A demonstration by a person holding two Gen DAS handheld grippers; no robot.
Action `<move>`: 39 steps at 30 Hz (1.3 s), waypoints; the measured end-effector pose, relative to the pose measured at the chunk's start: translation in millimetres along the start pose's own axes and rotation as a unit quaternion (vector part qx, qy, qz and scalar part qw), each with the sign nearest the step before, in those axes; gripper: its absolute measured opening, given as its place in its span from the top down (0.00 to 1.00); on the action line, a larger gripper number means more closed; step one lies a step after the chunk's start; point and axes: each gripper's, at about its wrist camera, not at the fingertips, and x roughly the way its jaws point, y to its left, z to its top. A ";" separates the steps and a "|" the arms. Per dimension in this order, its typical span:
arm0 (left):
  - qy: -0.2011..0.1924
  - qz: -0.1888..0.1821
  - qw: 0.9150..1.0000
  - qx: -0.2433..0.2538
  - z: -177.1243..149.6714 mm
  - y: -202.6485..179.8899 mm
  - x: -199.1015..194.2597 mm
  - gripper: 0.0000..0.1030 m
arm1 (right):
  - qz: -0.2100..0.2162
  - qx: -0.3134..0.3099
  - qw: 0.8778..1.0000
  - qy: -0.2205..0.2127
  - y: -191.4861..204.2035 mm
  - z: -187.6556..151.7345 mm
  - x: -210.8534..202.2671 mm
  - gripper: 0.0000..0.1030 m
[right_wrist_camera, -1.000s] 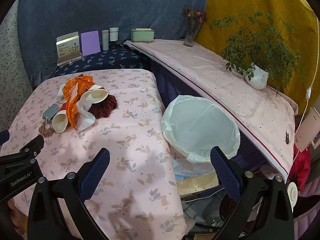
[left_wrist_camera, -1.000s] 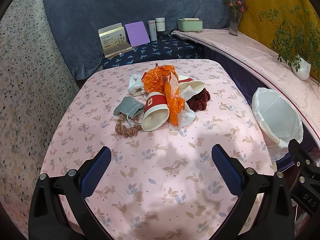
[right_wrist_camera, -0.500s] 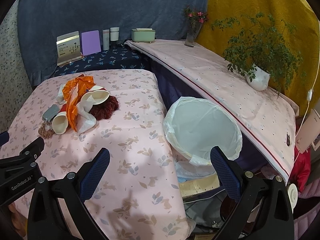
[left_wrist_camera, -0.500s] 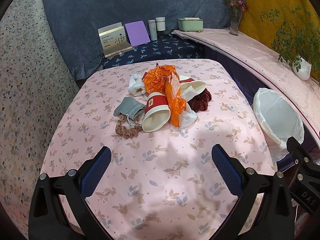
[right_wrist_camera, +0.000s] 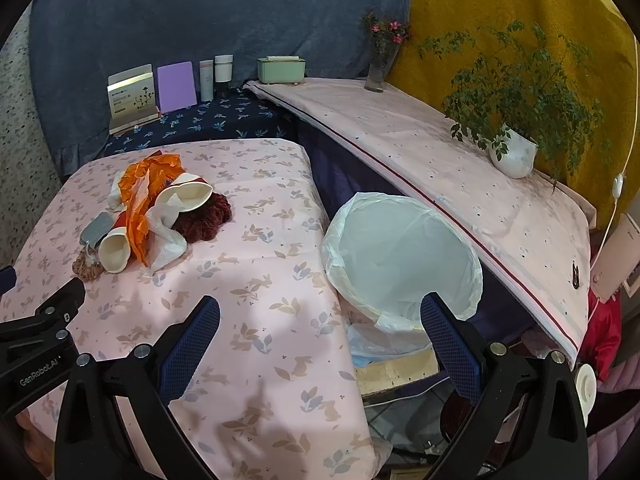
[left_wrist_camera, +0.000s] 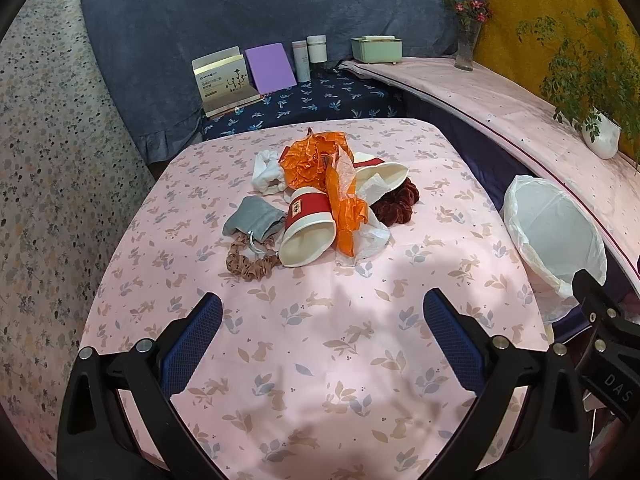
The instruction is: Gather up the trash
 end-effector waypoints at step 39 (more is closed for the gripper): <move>-0.004 -0.033 0.999 -0.029 -7.9 35.3 7.0 0.07 | -0.035 0.033 0.999 -0.020 -5.0 -3.6 -6.0 0.07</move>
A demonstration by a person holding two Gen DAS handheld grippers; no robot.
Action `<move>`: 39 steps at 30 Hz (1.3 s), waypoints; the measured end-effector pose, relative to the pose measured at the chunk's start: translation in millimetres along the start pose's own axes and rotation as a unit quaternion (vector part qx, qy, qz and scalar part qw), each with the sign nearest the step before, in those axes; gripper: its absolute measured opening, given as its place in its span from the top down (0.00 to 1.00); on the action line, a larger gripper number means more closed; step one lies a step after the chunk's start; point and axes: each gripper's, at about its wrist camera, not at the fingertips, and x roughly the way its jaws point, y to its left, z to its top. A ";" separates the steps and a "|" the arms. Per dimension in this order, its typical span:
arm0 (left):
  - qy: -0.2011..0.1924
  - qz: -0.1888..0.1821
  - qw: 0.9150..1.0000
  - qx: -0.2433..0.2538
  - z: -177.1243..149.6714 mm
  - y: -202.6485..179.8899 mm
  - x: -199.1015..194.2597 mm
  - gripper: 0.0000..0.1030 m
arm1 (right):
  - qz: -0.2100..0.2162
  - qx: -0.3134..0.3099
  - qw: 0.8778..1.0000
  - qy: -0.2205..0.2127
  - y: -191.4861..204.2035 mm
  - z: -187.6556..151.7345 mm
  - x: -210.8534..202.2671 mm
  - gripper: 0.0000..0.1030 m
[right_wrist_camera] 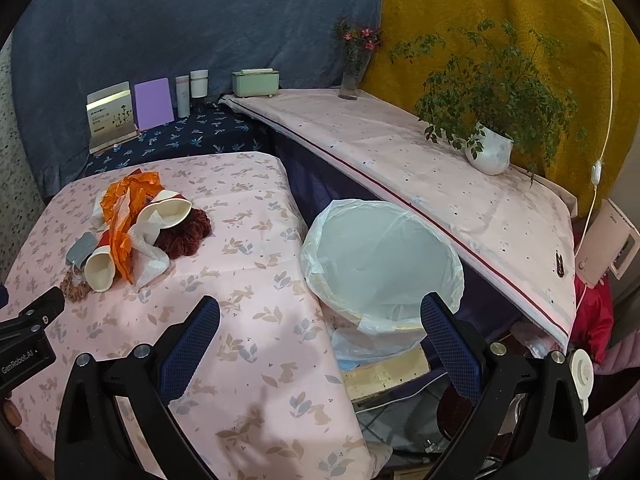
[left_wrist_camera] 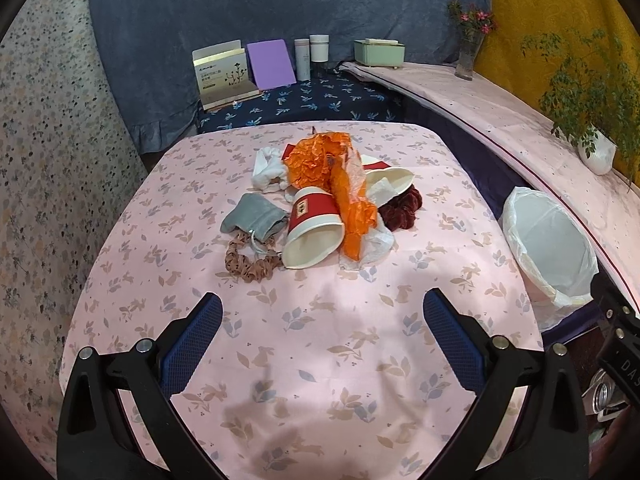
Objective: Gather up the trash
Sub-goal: 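Grasp the red-and-white paper cup with the left gripper while the right gripper approaches the orange bag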
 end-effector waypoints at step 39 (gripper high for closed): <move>0.034 -0.046 0.998 0.034 24.4 51.8 132.9 0.36 | 0.072 -0.025 0.997 0.032 112.2 25.1 67.1 0.10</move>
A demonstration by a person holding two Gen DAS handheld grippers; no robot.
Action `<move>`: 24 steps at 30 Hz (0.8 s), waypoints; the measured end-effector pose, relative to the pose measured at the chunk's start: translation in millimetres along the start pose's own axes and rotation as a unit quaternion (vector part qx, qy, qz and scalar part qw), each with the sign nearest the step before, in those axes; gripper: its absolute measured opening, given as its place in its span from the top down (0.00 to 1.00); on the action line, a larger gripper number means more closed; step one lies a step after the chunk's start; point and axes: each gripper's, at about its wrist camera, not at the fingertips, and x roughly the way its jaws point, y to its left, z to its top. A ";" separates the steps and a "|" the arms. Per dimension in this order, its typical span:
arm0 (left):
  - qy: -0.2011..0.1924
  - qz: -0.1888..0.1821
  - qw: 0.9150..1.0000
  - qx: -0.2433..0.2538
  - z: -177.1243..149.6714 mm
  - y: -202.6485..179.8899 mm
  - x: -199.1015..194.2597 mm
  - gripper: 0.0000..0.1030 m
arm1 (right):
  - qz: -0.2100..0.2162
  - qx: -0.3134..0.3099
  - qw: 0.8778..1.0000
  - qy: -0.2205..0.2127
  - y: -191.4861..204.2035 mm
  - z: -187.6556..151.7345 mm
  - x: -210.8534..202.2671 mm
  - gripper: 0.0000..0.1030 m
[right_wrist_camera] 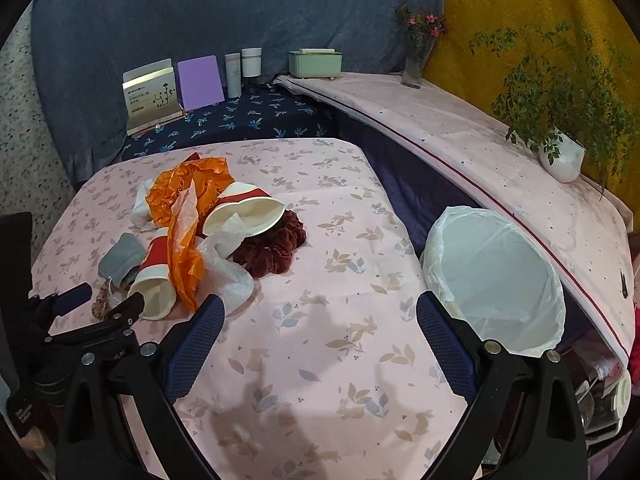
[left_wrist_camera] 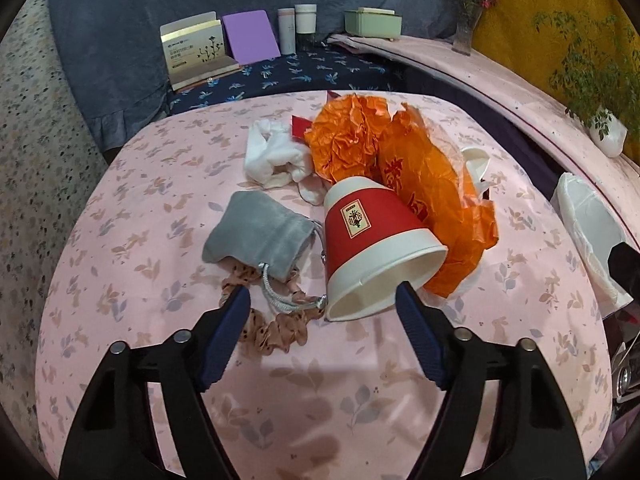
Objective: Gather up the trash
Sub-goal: 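Grasp the red-and-white paper cup with the left gripper while the right gripper approaches the orange bag, then grasp the orange plastic bag with the right gripper and lift it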
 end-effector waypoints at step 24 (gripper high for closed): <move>-0.024 -0.018 0.998 -0.053 23.5 34.2 -32.9 0.97 | 0.085 -0.030 0.996 0.028 66.2 22.9 30.5 0.46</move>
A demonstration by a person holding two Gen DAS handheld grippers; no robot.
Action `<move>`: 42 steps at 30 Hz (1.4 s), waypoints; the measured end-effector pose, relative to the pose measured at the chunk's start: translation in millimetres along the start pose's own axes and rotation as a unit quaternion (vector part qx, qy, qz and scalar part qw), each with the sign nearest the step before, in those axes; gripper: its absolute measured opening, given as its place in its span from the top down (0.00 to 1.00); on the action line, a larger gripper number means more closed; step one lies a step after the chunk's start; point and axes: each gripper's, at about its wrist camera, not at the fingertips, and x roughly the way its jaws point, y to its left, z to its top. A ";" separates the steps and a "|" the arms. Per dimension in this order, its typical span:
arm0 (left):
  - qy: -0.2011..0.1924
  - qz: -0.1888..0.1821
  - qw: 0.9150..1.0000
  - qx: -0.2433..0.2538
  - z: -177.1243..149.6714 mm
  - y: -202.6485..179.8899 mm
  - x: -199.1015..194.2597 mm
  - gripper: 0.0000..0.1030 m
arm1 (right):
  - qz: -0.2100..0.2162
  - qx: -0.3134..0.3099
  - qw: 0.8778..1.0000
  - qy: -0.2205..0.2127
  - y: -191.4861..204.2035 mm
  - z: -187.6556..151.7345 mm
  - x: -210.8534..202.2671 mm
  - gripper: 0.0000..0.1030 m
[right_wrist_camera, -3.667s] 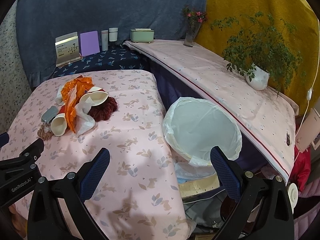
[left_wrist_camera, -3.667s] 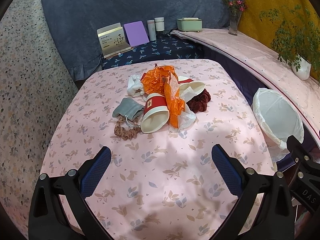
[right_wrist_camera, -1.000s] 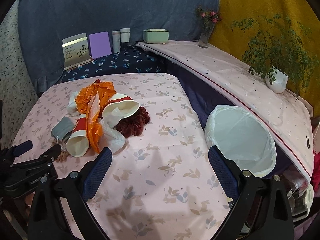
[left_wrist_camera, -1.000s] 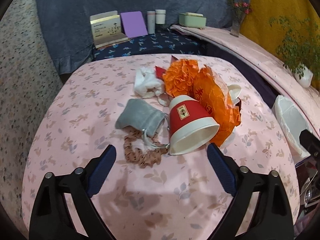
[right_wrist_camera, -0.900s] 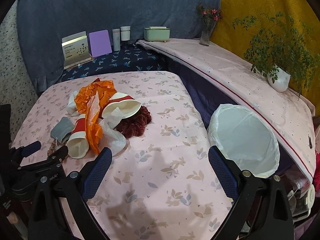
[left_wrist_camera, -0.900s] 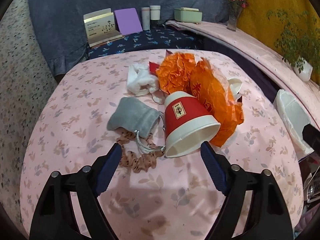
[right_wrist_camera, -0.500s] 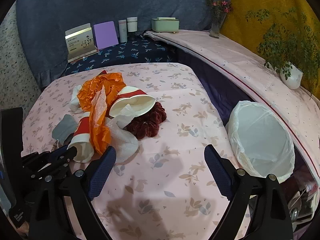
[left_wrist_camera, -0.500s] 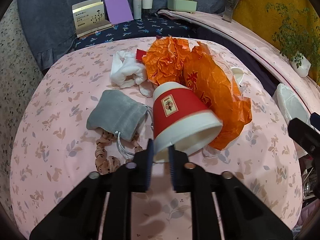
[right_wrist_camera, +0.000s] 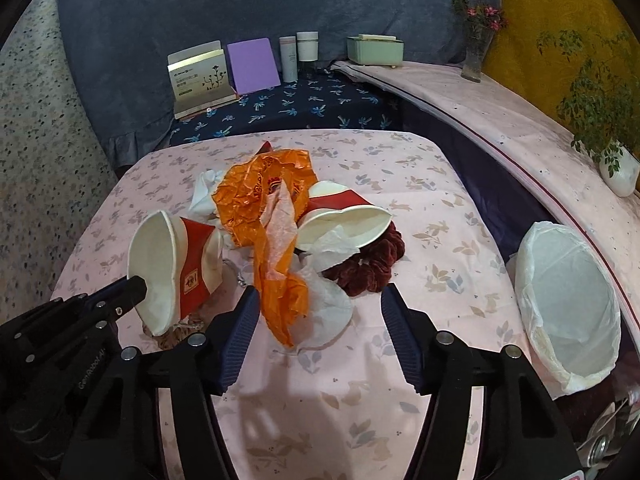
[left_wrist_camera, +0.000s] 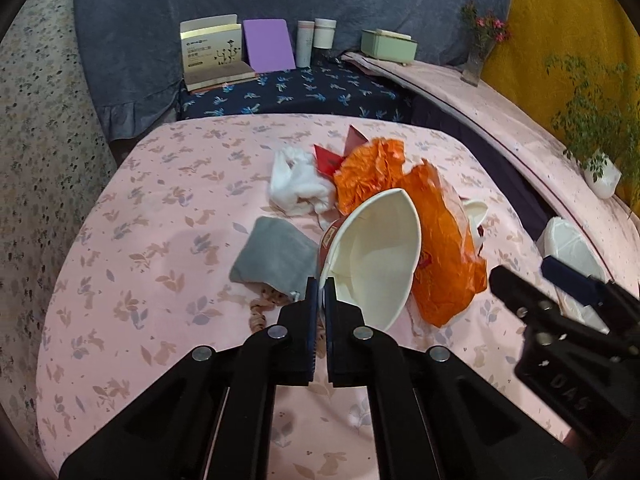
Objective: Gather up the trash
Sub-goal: 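Grasp the orange plastic bag with the right gripper and lift it, then carry the cup and bag to the bin and release both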
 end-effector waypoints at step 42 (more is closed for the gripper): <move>-0.056 -0.072 0.994 0.053 24.0 -108.9 -63.4 0.97 | 0.005 0.068 0.993 -0.093 -89.9 16.5 -85.0 0.87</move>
